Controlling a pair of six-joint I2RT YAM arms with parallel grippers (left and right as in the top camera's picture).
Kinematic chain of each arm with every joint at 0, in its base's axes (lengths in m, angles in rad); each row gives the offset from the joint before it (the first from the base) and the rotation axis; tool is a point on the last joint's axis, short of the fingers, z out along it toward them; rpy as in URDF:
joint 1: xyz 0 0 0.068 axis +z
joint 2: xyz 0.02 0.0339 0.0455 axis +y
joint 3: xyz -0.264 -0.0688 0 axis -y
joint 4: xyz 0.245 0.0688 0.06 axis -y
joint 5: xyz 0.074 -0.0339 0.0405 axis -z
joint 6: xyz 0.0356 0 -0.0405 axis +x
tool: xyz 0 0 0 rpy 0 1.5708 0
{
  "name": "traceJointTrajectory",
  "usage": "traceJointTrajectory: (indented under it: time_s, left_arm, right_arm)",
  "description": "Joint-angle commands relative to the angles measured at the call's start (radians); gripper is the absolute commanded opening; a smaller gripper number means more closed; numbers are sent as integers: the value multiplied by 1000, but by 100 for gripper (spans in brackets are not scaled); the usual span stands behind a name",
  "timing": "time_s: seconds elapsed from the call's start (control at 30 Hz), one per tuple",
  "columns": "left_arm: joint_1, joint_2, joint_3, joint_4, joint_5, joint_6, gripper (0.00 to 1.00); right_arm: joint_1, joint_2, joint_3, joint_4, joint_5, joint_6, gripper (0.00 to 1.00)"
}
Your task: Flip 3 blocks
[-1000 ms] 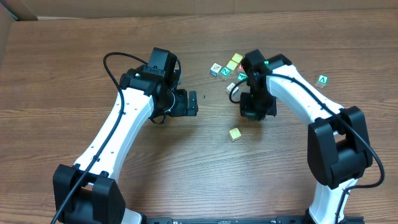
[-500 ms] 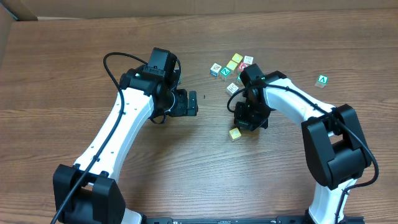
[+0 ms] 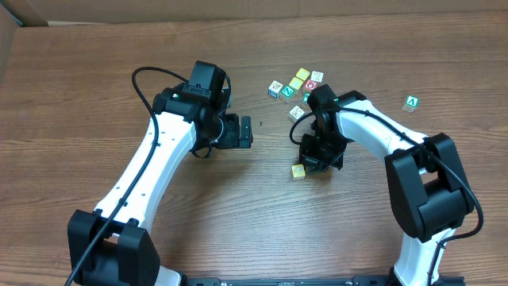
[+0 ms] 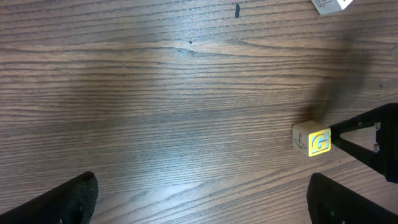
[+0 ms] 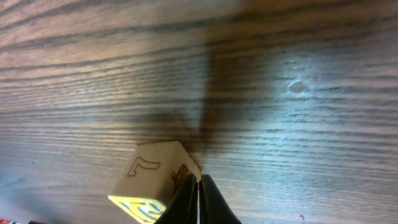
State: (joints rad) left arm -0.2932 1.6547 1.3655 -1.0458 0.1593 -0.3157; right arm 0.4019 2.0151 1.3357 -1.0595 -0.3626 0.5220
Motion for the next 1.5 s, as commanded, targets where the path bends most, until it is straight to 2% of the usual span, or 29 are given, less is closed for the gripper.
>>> traceJointTrajectory:
  time_s: [0.0,0.23,0.27,0.37,0.43,0.53,0.6,0.77,0.87,1.03,1.2,1.47]
  left_arm:
    - [-5,6,-5,3,-10,-14,100]
    - [-5,6,-5,3,-10,-14,100]
    - [-5,6,-5,3,-10,-14,100]
    - [-5,6,-5,3,-10,-14,100]
    - [-5,6,-5,3,-10,-14,100]
    - [-5,6,-5,3,-10,-14,100]
    - [-5,6,-5,3,-10,-14,100]
    - [-5,6,-5,3,-10,-14,100]
    - [-5,6,-5,3,-10,-14,100]
    - [-5,6,-5,3,-10,-14,100]
    - [-5,6,-5,3,-10,-14,100]
    - [-5,6,-5,3,-10,-14,100]
  right_arm:
    - [2,-8,0,3,-32,10,6]
    - [-11,-8,1,30,33,10,12]
    - [-17,-8,4,38,32,10,17]
    - [-38,-8,70,-3,56,15,40]
    - [-53,-8,169,-80,93,35,49]
    - [-61,-8,322,-130,105,41,70]
    - [-61,-8,391,-119,112,84,76]
    - [-38,3,384,43,145,249,74]
    - [-9,32,372,106,238,346,74]
    - [31,85,372,134,361,455,73]
    - [42,103,366,138,433,561,66]
    - [42,161,365,203,424,578,59]
